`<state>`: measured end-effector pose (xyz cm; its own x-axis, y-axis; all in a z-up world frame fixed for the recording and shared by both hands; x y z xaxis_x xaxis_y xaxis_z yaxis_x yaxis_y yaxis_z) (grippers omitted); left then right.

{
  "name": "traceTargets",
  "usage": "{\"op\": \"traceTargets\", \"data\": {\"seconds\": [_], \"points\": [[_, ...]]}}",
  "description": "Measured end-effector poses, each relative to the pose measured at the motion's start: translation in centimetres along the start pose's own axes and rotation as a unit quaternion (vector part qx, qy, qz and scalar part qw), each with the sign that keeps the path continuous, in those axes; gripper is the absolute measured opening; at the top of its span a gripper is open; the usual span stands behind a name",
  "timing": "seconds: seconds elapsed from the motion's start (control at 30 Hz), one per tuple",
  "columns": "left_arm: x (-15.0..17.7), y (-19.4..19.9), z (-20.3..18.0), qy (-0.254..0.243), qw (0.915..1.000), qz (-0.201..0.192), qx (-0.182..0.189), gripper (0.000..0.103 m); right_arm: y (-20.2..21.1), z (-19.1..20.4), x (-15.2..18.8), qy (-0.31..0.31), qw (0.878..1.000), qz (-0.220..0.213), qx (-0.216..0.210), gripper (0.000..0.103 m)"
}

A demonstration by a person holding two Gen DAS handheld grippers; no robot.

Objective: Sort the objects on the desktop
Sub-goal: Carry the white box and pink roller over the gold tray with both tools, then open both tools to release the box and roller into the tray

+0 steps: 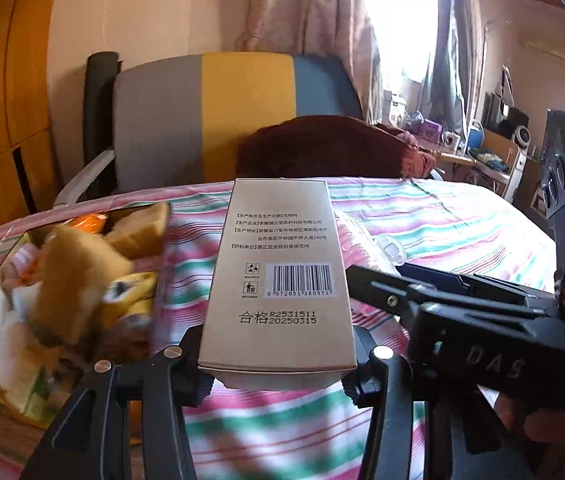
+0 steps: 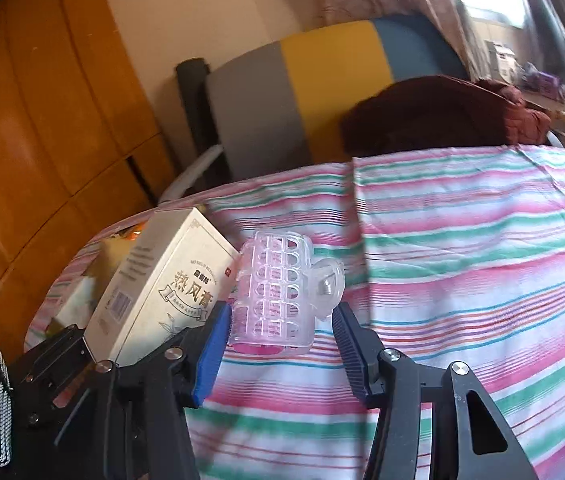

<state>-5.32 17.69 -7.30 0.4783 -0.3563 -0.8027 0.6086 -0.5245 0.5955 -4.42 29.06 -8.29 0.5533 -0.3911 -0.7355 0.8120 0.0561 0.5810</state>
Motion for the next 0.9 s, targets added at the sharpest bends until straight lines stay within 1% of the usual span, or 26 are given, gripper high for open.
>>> {"op": "traceTargets", "data": {"seconds": [0.17,0.27,0.37,0.47,0.53,0.67,0.77,0.83,0.87,0.9], "points": [[0.8,2.6,4.5,0.041,0.9988,-0.004,-0.024,0.050,0.3,3.7,-0.4,0.022,0.999,0.001,-0.032,0.053],[1.4,4.1,7.8,0.077,0.9961,-0.008,-0.041,0.050,0.2,6.2,-0.6,0.045,0.998,0.003,-0.050,0.053],[1.6,5.4,11.1,0.100,0.9931,-0.012,-0.061,0.050,-0.2,8.8,-0.6,0.071,0.995,0.010,-0.069,0.053],[1.8,6.3,14.6,0.125,0.9887,-0.013,-0.081,0.050,-1.1,11.6,-0.2,0.097,0.991,0.025,-0.091,0.053],[2.0,6.5,17.3,0.150,0.9840,-0.011,-0.095,0.050,-1.8,13.3,0.3,0.109,0.987,0.039,-0.108,0.053],[2.3,6.3,21.9,0.178,0.9763,-0.002,-0.124,0.050,-3.2,16.7,1.2,0.141,0.980,0.058,-0.130,0.053],[2.8,5.1,24.4,0.192,0.9729,0.025,-0.126,0.050,-4.3,19.2,1.6,0.163,0.974,0.071,-0.144,0.053],[3.8,3.7,25.5,0.201,0.9701,0.066,-0.118,0.051,-5.0,20.5,1.9,0.171,0.971,0.078,-0.151,0.053],[4.5,3.0,25.9,0.213,0.9669,0.087,-0.110,0.051,-5.5,21.1,2.1,0.174,0.969,0.083,-0.153,0.053],[5.2,2.6,26.2,0.229,0.9630,0.103,-0.098,0.054,-6.1,21.9,2.2,0.176,0.968,0.089,-0.156,0.055]]}}
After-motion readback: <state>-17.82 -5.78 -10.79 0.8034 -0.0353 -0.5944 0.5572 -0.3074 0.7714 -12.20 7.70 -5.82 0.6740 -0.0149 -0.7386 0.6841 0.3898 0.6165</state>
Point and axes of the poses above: each gripper's, at about its wrist camera, not at the fingertips, and y roughly against the way its jaws point, z to its left, x to its underside, the point moved 9 cm from there along -y, roughly the way its jaws point, and after that the axes turned 3 degrees about -y, right-handed, at the moved point
